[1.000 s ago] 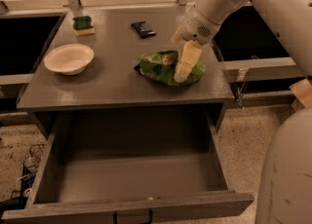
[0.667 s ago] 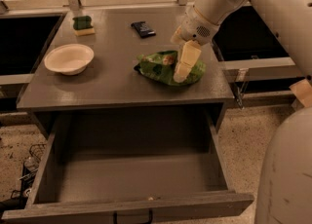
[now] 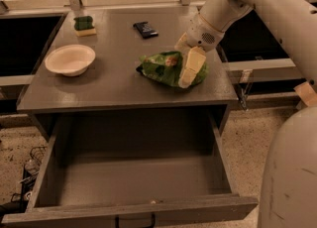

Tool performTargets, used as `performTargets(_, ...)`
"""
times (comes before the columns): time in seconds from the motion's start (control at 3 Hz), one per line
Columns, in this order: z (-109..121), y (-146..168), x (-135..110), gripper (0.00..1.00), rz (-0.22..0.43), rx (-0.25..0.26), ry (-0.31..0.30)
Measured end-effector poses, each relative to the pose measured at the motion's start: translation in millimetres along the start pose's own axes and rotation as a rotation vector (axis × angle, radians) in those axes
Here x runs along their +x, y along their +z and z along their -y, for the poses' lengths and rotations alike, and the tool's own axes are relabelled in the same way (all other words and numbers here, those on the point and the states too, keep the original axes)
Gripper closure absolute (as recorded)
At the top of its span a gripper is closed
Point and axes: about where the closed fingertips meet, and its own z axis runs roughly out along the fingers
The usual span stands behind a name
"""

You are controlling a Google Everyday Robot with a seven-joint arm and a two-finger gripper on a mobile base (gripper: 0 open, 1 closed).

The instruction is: Place green rice chip bag into top drawer

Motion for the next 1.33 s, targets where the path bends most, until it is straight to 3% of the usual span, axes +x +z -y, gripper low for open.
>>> performTargets(1.33,0.0,0.1,0.0,0.96,0.000,0.000,0.000)
